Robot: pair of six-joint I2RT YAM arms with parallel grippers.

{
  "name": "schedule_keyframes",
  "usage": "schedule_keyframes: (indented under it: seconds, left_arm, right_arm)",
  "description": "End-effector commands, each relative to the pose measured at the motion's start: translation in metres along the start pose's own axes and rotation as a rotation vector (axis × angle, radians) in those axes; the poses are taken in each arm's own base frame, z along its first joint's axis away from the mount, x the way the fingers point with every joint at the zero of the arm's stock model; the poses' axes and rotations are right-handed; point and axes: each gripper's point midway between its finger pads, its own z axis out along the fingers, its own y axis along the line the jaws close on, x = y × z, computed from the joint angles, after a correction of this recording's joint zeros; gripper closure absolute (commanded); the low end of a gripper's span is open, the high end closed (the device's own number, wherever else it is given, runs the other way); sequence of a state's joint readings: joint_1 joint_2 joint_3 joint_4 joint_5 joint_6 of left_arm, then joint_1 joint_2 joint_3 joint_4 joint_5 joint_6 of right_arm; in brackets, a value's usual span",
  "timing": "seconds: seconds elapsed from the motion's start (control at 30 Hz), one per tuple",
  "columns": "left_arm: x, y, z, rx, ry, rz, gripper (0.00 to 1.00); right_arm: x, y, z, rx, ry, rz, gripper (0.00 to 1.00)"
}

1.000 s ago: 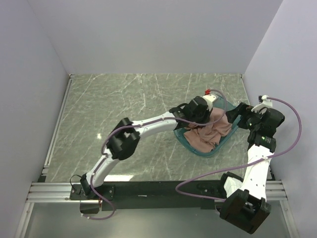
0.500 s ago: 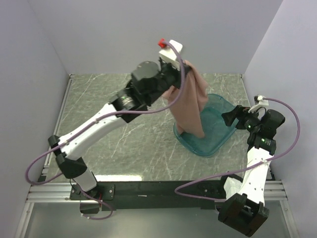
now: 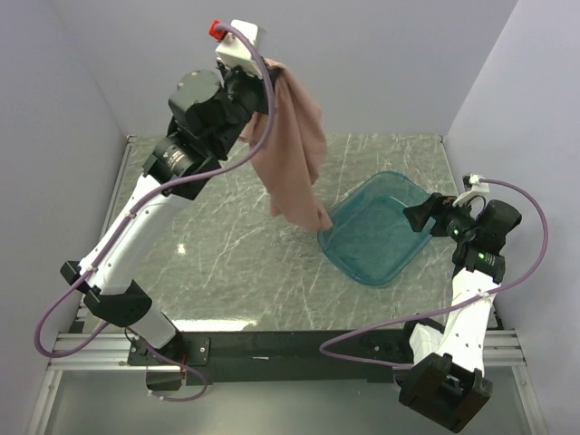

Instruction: Fold and stack the t-shirts

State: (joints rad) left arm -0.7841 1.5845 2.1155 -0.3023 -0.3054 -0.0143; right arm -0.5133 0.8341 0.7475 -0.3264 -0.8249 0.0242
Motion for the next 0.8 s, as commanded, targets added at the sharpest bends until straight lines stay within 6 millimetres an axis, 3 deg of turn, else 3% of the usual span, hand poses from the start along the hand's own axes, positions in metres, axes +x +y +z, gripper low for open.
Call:
schedule_keyframes:
  seconds: [0.0, 0.2, 0.27, 0.4, 0.53, 0.67, 0.7, 0.77]
  left_arm:
    - [-0.042, 0.015, -0.015, 0.010, -0.102, -0.042, 1.00]
    - [-0.055, 0.021, -0.013, 0.051, -0.135, -0.084, 1.00]
    - [-0.038, 0.016, -0.006, 0.087, -0.103, -0.103, 1.00]
    - [0.022, 0.002, 0.012, 0.150, 0.026, -0.118, 1.00]
    - [0.064, -0.007, 0.019, 0.184, 0.125, -0.134, 1.00]
    - [0.104, -0.001, 0.015, 0.164, 0.212, -0.150, 1.00]
    - [0.133, 0.001, 0.011, 0.155, 0.274, -0.152, 0.98]
    - [0.149, 0.005, -0.003, 0.141, 0.317, -0.172, 0.81]
  right_arm:
    - [-0.008, 0.005, -0.002, -0.024, -0.016, -0.032, 0.11]
    - [-0.006, 0.006, -0.001, -0.036, -0.007, -0.024, 0.11]
    - [-0.006, 0.007, -0.001, -0.041, -0.001, -0.020, 0.11]
    - [-0.004, 0.007, -0.001, -0.050, 0.007, -0.050, 0.11]
    - [-0.001, 0.009, 0.000, -0.065, 0.021, -0.055, 0.11]
    - [0.002, 0.009, 0.001, -0.080, 0.048, -0.048, 0.12]
    - [0.003, 0.009, 0.001, -0.082, 0.052, -0.053, 0.12]
    - [0.007, 0.009, 0.002, -0.090, 0.068, -0.050, 0.13]
